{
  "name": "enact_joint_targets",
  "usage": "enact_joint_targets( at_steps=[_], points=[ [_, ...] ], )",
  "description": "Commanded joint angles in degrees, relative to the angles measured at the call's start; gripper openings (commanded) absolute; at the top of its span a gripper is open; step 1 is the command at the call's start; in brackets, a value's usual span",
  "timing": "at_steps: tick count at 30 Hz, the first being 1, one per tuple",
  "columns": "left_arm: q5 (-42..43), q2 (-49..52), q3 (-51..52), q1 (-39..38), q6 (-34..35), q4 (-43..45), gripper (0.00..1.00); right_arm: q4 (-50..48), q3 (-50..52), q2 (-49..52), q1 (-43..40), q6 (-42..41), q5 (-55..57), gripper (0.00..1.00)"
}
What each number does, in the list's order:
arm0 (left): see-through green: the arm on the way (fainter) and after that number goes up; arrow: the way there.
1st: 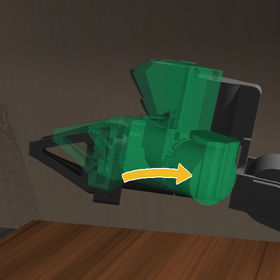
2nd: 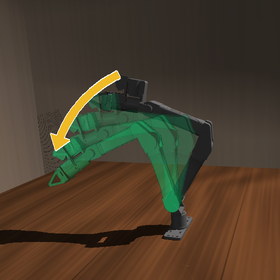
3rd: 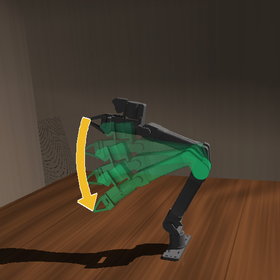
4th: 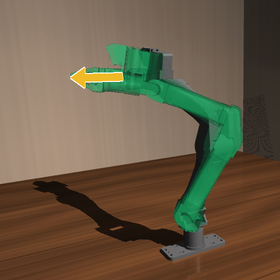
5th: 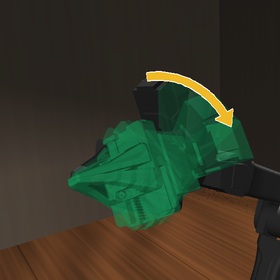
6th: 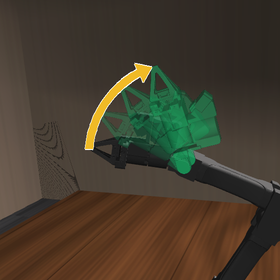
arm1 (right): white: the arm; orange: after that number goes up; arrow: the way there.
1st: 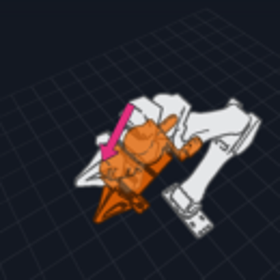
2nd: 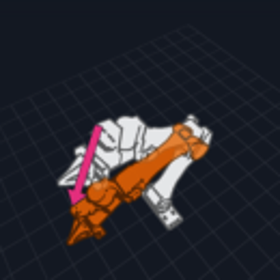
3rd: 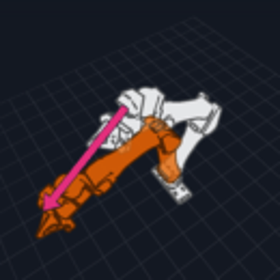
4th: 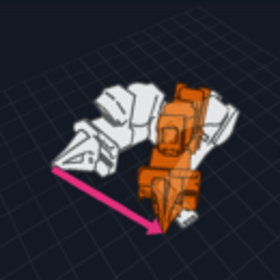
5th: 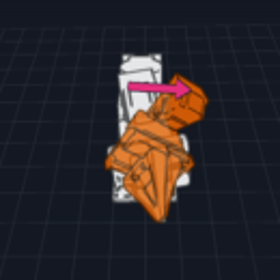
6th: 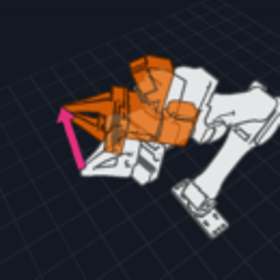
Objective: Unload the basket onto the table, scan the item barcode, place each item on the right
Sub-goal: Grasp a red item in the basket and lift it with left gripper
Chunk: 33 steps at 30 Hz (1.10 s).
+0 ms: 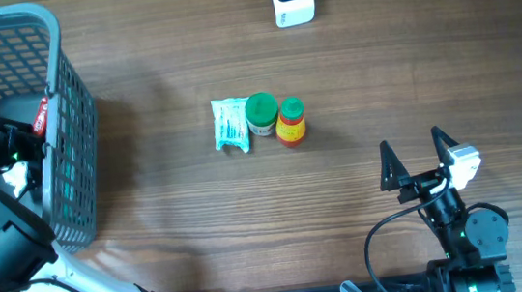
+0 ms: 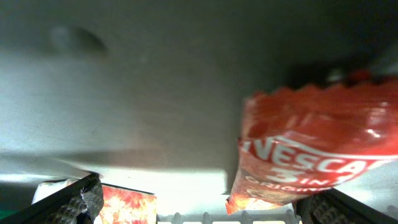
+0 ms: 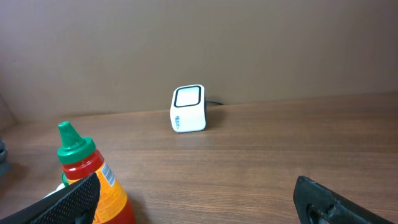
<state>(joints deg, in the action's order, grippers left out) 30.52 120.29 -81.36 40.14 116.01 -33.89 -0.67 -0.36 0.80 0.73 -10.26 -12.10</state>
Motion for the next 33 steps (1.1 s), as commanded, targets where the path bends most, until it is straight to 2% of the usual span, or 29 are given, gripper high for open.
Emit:
enact_joint_targets(
  at_steps=[1, 2, 4, 6, 9, 10, 13, 16, 19, 21, 29, 33],
  points=[
    [-11.3, 5.3, 3.6, 0.1, 4.4, -3.3, 0.96, -0.2, 0.0, -0.4, 0.4, -0.4, 0.7, 1.0],
    [-11.3, 5.3, 3.7, 0.1, 4.2, -3.7, 0.83, -0.2, 0.1, -0.4, 0.4, -0.3, 0.7, 1.0],
    [-11.3, 5.3, 3.8, 0.2, 4.2, -4.8, 0.42, -0.2, 0.1, -0.4, 0.4, -0.4, 0.7, 1.0],
    [-11.8, 5.3, 3.8, 0.3, 4.2, -4.9, 0.27, -0.2, 0.1, -0.4, 0.4, -0.4, 0.7, 1.0],
    [-13.3, 5.3, 3.8, 0.3, 4.1, -6.1, 0.16, -0.2, 0.0, -0.4, 0.4, -0.4, 0.7, 1.0],
    [-14.2, 5.3, 3.8, 0.3, 2.4, -6.3, 0.04, -0.2, 0.0, -0.4, 0.4, -0.4, 0.7, 1.0],
    [-15.0, 5.3, 3.8, 0.3, -3.5, -4.3, 0.04, -0.2, 0.1, -0.4, 0.4, -0.4, 0.7, 1.0],
    [-7.9, 5.0, 3.8, 0.3, -9.5, 3.3, 0.04, -0.2, 0.1, -0.4, 0.4, -0.4, 0.7, 1.0],
    [2.2, 2.6, 3.8, 0.3, -9.5, 10.3, 0.04, -0.2, 0.1, -0.4, 0.4, -0.4, 0.7, 1.0],
    [4.0, -0.7, 3.8, 0.3, -9.5, 11.9, 0.04, -0.2, 0.1, -0.4, 0.4, -0.4, 0.7, 1.0],
    [3.9, -25.0, 3.8, 0.2, -9.6, 10.3, 0.04, -0.2, 0.1, -0.4, 0.4, -0.4, 0.7, 1.0],
    [-1.2, -40.8, 3.8, -0.6, -12.3, 10.6, 0.04, -0.2, 0.0, -0.4, 0.4, -0.3, 0.7, 0.99]
  ],
)
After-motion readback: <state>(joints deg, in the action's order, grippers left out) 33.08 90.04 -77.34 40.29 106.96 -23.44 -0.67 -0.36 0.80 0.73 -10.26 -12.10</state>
